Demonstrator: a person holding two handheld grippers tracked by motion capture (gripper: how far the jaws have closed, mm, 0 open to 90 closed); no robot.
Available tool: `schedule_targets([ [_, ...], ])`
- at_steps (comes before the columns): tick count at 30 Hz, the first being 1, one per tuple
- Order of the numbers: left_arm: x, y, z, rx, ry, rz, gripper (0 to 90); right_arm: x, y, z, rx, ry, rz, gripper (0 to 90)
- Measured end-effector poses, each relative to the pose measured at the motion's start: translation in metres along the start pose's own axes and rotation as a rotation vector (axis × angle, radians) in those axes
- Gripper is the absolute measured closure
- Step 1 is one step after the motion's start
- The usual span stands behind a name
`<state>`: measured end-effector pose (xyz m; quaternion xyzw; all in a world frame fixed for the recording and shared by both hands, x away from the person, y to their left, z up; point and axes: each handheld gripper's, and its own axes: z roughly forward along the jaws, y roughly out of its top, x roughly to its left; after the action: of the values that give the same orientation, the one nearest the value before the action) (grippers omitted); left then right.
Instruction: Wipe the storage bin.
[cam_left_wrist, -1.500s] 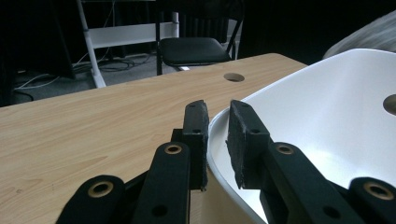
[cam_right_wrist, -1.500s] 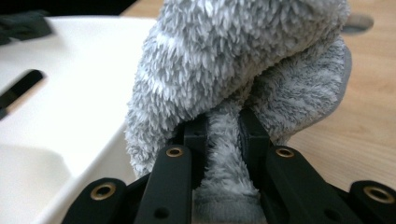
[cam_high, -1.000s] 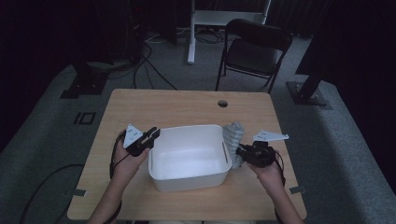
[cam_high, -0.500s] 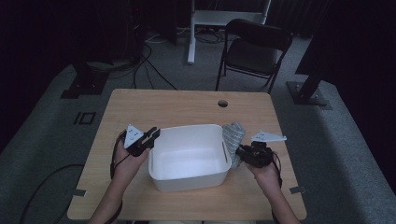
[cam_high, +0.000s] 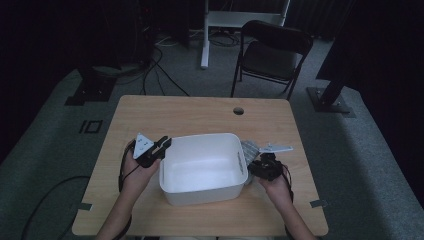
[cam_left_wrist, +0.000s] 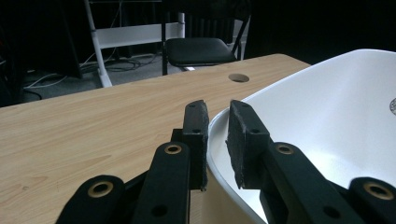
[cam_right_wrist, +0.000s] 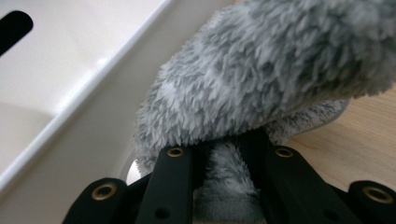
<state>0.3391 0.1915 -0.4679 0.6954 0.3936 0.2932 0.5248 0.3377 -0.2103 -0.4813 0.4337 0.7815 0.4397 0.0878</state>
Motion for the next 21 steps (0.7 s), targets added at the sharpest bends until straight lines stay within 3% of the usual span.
schedule_targets([
  [9,0.0,0.0,0.0,0.002,0.002,0.0,77.4,-0.006,-0.002,0.008,0.01,0.0,0.026,78.5],
  [13,0.0,0.0,0.0,0.002,0.003,0.001,77.4,-0.009,-0.008,0.023,0.063,-0.032,0.034,78.5],
  [16,0.0,0.0,0.0,0.0,0.0,-0.002,77.4,-0.015,-0.015,0.033,0.098,-0.028,0.053,78.5],
  [21,0.0,0.0,0.0,-0.003,-0.001,0.007,77.4,-0.017,-0.017,0.037,0.108,-0.033,0.062,78.4],
])
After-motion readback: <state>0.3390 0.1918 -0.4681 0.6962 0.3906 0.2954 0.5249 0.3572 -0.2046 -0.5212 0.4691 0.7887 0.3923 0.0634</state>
